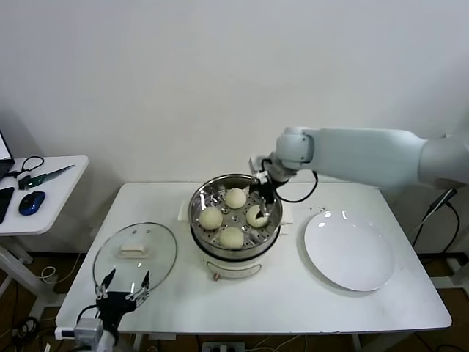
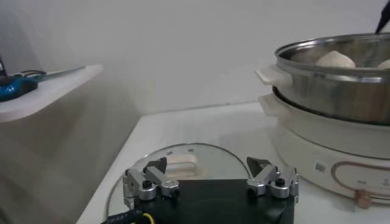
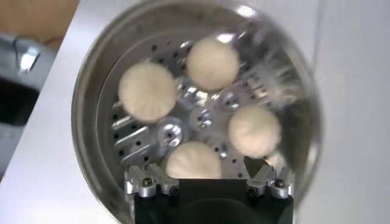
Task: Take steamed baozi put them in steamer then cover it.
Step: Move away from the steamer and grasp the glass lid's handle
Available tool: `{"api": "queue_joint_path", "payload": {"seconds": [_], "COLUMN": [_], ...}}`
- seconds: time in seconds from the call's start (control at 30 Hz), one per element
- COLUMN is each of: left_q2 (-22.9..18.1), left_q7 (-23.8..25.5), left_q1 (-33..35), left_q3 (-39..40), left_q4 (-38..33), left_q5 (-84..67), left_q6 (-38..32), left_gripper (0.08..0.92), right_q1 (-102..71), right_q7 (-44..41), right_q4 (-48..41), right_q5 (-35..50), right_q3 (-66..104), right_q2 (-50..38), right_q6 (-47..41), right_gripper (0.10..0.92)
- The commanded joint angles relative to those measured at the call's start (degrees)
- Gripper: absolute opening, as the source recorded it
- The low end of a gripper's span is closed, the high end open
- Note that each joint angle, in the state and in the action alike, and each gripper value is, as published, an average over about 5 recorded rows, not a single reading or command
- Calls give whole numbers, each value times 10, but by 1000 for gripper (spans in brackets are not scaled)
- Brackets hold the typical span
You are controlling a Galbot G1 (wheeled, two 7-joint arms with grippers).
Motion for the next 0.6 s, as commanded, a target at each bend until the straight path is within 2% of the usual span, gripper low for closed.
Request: {"api": "queue_joint_path", "payload": {"seconds": [0.03,0.17,0.27,0.37,0.47,0.6], "left_q2": [0,7,7,8,15,25], "left_q7": [1,2,1,-4,-4,-4], "left_q1": [1,-5,-15,-24,-29,-38], "left_q3": [1,-2,-4,-2,2,2], "left_q4": [-1,0,0,0,-2,3], "left_q5": [0,4,4,2,-4,-8], "left_q6": [3,1,-4,-23,-47,-59], "left_gripper": [823,823,823,823,823,823], "right_q1": [-48,-183,-297,-432,-597,-885], "right_q7": [152,350,432,454,444,424], "right_q4": [24,34,61,106,148,181], "right_q5": [78,55,44,35,-19,-96], "right_q3": [192,380,519,648,784,1042], "right_q2": [-132,-203,-259,-313,-361,-365], "right_q6": [1,21,20,27,62,111], "right_gripper": [823,823,823,823,823,823]}}
